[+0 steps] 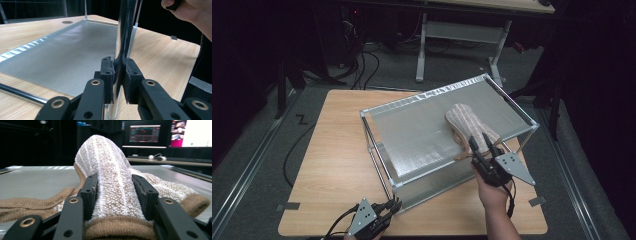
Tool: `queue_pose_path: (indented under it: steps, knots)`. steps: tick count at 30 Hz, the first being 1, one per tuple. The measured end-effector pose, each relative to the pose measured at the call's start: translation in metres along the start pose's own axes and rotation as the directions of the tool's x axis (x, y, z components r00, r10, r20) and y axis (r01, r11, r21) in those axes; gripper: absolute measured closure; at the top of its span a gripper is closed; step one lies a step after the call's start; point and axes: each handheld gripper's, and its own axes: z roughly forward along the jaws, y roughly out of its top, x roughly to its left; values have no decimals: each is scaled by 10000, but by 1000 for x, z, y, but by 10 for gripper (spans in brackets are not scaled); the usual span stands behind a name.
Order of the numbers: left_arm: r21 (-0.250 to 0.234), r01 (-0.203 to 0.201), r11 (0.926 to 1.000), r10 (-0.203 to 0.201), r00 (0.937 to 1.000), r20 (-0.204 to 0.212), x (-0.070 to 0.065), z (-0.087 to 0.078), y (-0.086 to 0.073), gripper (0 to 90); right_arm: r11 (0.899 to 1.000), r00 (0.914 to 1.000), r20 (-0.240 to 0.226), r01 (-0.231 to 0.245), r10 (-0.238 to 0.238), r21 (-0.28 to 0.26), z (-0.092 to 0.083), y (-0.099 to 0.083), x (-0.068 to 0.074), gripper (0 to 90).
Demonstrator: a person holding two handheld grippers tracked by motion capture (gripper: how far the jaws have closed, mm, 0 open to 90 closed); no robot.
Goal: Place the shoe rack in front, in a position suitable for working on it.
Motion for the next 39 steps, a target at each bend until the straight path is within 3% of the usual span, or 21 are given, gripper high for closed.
queue_pose_path:
  steps: [10,17,27,32,39]
  knots:
    - [257,-151,9996,161,9991,-393,1,-17,-2,799,9999,9971,750,74,-81,89,3,2,-30,588]
    - [648,0,9979,41,9980,-626,9,-27,1,799,9997,9924,1217,152,-172,174,6,3,-53,588]
    - [675,148,9976,-108,9982,-590,13,-31,1,798,9981,9791,1980,364,-456,499,7,7,-82,588]
    - [605,263,9978,-229,9982,-562,14,-34,-1,795,9962,9751,2143,420,-575,763,6,10,-99,591]
    - [469,363,9982,-335,9977,-590,14,-32,-3,796,9965,9766,2106,270,-431,788,6,10,-100,612]
